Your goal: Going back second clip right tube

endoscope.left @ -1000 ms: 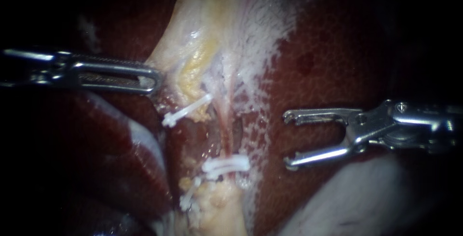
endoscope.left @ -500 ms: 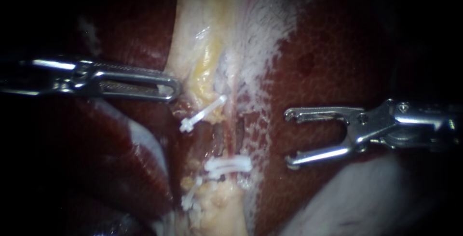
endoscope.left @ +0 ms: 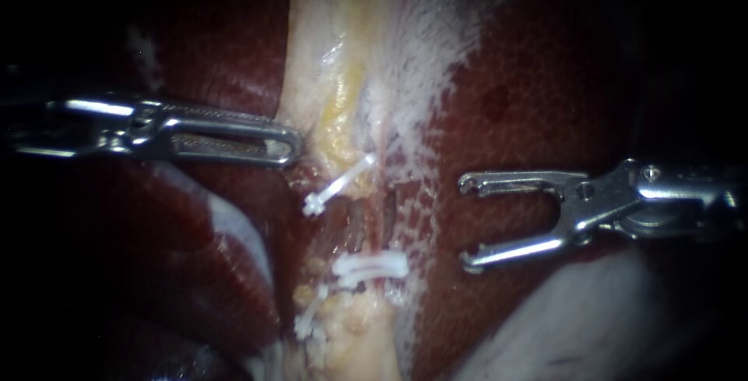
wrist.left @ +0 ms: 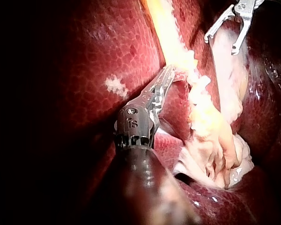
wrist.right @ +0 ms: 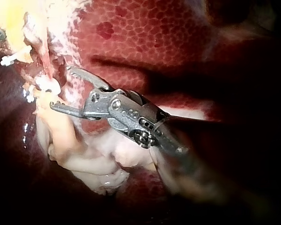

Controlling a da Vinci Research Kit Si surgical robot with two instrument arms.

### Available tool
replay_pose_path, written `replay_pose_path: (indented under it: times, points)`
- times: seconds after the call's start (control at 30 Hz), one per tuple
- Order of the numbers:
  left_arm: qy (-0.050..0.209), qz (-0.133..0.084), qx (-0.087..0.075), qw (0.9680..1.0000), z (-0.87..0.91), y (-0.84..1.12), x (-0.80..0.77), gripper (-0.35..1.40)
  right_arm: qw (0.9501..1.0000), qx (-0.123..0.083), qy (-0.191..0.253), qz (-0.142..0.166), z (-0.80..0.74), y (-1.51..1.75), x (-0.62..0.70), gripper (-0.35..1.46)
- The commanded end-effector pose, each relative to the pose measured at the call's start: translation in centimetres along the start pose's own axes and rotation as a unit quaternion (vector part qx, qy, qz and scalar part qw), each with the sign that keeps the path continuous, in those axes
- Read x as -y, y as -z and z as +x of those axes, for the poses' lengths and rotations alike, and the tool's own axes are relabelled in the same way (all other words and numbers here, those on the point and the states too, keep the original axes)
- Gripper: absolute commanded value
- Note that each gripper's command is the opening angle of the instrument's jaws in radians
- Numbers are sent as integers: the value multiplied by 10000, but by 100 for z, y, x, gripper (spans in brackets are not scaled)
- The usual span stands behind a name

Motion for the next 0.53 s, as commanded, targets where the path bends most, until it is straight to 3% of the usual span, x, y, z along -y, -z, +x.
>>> replay_pose_path:
  times: [0.03, 0.53]
  points:
    - [0, -1, 1, 10000, 0, 0, 0, -35, 10000, 1, -1, 0, 0, 0, 0, 60]
    - [1, -8, -12, 10000, -1, -2, 0, -35, 10000, 0, 60, 3, 0, 0, 2, 60]
